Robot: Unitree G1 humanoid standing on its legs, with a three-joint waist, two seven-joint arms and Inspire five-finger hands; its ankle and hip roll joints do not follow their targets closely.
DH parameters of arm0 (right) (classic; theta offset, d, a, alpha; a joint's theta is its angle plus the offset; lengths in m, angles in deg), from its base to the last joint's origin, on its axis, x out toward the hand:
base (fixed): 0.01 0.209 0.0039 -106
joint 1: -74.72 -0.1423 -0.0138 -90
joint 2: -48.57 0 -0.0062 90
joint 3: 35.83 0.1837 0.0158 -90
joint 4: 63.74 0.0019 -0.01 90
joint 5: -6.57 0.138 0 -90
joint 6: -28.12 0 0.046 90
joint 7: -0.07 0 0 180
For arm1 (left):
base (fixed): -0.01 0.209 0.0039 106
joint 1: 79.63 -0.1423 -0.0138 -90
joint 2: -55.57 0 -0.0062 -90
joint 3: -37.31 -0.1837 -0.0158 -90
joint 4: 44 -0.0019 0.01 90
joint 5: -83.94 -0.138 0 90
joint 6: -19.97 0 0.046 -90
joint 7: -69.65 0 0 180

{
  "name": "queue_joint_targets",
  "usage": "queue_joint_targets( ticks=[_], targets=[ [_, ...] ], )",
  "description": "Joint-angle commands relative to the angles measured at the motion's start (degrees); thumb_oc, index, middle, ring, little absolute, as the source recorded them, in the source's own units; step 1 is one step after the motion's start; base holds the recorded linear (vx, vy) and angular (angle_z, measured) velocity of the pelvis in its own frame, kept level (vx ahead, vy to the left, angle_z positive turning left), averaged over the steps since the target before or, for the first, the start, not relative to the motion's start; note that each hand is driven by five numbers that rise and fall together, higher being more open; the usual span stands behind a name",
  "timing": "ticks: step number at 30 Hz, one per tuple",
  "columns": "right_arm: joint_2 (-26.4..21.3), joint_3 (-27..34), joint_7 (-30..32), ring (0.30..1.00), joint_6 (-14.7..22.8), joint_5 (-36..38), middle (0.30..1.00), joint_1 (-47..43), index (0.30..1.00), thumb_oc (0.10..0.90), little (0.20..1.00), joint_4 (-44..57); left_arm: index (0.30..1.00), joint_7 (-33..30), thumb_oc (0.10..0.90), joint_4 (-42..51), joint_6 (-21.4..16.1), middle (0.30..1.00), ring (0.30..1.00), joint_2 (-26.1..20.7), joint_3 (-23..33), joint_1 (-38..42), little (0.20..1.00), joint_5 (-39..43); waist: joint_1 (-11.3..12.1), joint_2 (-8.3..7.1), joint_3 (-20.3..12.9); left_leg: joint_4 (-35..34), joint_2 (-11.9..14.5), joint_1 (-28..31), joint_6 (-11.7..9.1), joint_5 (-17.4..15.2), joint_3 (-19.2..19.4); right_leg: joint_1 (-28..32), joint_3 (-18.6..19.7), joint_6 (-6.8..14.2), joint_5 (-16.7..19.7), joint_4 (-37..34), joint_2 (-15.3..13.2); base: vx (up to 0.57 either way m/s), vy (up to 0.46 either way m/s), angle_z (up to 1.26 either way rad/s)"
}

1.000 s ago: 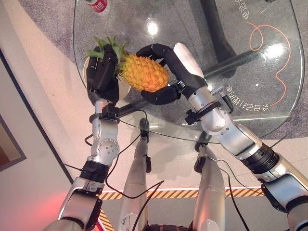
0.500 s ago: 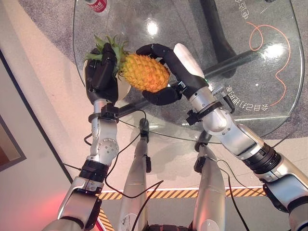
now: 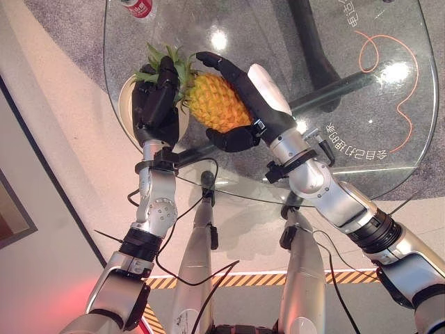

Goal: Pick up the fruit to the plate

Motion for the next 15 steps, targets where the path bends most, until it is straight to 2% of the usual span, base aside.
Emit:
queue_joint_targets(
  ticks=[1, 15],
  targets=[
    [3.2, 2.6, 2.8, 0.9, 6.1, -0.6, 0.9, -6.7, 0.9, 0.8, 0.9, 9.9, 0.3, 1.4, 0.1, 8.6, -6.1, 0.3, 0.3, 1.3, -1.9, 5.4, 0.2, -6.4, 0.7, 0.11, -0.8, 2.7, 2.4, 1.8, -2.2, -2.9, -1.1, 4.0, -1.4, 3.1, 9.0, -8.9, -0.8, 0.0, 0.0, 0.0],
    [3.9, 3.3, 3.3, 0.9, 6.3, -1.1, 0.9, -6.6, 0.9, 0.8, 0.9, 9.3, 0.3, -6.4, 0.1, 8.7, -7.6, 0.3, 0.3, 1.2, -0.1, 5.5, 0.2, -14.1, 1.0, -0.03, -0.8, 2.0, 2.6, 2.6, -2.4, -2.6, -1.0, 4.7, -1.7, 3.1, 8.9, -9.0, -0.8, 0.0, 0.0, 0.0]
  ],
)
